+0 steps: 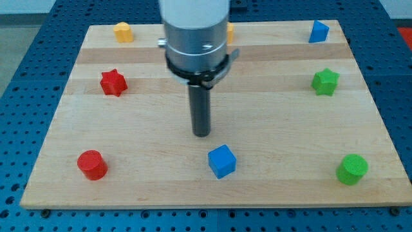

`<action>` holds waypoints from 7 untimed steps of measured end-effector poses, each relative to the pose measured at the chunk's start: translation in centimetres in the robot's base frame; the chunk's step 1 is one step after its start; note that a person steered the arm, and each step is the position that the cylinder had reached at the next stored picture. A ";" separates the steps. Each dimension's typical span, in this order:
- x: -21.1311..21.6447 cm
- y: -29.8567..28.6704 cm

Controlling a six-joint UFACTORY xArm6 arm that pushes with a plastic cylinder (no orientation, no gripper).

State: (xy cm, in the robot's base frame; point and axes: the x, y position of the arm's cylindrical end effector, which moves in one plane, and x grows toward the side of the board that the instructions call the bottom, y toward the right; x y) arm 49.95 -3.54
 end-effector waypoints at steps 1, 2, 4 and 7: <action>1.7 -1.7; 5.0 -1.7; 7.5 -0.5; 6.5 7.1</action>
State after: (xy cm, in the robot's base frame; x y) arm 56.41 3.53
